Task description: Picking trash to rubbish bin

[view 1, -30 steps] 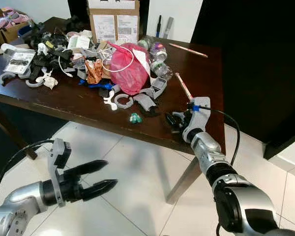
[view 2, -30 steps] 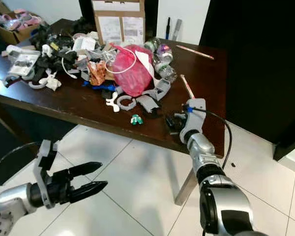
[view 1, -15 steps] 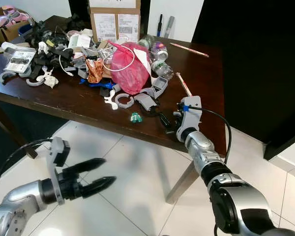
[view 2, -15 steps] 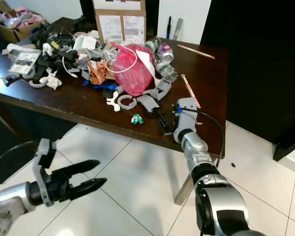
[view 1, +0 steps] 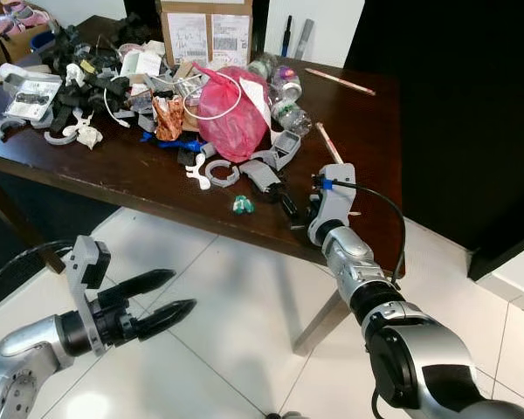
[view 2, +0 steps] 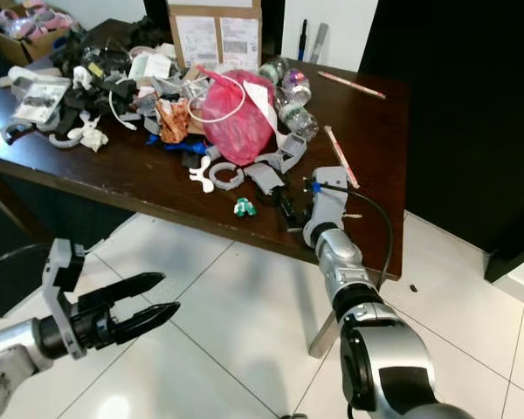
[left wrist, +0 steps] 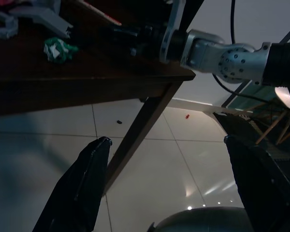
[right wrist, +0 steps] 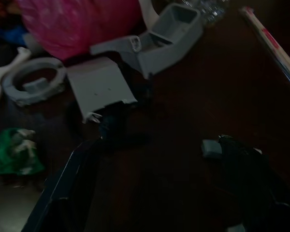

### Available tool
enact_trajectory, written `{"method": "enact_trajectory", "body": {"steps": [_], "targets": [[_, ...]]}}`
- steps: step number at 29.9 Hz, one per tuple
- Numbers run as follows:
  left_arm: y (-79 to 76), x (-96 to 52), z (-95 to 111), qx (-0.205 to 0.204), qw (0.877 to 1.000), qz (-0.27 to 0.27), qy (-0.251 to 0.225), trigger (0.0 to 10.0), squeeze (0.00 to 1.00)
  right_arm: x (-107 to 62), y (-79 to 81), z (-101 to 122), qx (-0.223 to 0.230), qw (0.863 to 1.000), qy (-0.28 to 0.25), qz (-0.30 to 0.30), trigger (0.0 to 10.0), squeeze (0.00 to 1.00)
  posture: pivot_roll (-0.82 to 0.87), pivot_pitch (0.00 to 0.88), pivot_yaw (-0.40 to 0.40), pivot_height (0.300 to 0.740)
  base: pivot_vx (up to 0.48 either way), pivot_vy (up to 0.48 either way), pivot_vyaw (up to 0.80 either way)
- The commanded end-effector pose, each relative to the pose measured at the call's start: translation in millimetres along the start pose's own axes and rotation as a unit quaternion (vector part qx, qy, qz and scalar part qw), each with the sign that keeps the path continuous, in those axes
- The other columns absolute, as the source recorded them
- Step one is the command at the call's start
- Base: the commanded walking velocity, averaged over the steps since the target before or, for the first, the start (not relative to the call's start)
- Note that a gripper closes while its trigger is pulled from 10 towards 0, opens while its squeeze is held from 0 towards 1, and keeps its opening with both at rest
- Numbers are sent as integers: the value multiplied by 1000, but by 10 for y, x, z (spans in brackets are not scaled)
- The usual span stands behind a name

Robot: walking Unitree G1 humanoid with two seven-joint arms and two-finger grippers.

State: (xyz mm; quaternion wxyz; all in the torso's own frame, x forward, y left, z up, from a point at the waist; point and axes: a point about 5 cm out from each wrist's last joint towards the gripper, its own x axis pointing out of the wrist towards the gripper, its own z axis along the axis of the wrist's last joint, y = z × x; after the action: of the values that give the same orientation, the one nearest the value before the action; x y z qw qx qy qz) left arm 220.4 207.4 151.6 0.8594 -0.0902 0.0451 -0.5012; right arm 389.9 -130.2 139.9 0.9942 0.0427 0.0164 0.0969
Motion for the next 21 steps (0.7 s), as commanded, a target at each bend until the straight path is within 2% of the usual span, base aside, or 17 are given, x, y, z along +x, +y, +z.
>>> {"method": "enact_trajectory", "body": {"steps": [1,8,13,21], "targets": [[-23,-41,37,8,1000,0,13,10000,0,-15,-69,-21,0,1000,4,-20,10000,0,221,195,-68,740,0,0,0],[-67,-17,98,18,999,-17,25,10000,0,-24,-206,49,2,998,-12,-62,10000,0,224,218,-57,740,0,0,0],[-147,66,217,36,998,-45,22,10000,0,-27,-292,151,18,996,-42,-78,10000,0,221,228,-52,740,0,0,0],[-214,113,281,47,997,-62,25,10000,0,-25,-334,172,-15,996,-33,-77,10000,0,217,236,-53,740,0,0,0]]}}
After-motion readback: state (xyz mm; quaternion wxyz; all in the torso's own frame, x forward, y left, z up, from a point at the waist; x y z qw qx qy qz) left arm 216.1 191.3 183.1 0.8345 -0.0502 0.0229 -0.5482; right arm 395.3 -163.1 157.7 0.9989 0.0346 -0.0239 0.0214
